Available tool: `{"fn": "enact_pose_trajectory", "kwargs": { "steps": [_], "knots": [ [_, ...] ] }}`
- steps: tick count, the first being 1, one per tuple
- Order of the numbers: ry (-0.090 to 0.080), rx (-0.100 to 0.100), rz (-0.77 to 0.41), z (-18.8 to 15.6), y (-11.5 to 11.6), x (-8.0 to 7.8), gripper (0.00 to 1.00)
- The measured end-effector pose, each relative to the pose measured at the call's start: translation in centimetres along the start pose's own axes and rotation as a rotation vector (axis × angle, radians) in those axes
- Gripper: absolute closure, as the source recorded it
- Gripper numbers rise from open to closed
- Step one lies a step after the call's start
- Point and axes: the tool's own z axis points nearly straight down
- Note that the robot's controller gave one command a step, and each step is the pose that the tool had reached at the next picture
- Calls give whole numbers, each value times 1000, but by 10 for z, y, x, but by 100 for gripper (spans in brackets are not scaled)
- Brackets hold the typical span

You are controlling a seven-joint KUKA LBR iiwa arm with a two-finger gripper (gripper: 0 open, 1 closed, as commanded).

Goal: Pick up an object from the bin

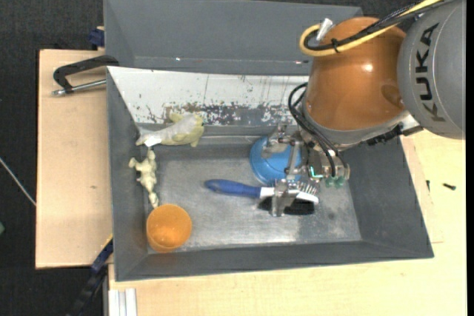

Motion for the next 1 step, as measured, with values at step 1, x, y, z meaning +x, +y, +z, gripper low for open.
{"fn": "enact_pose_trajectory", "kwargs": {
  "steps": [1],
  "knots": [
    [-25,2,-330,154,16,-24,0]
  ]
}}
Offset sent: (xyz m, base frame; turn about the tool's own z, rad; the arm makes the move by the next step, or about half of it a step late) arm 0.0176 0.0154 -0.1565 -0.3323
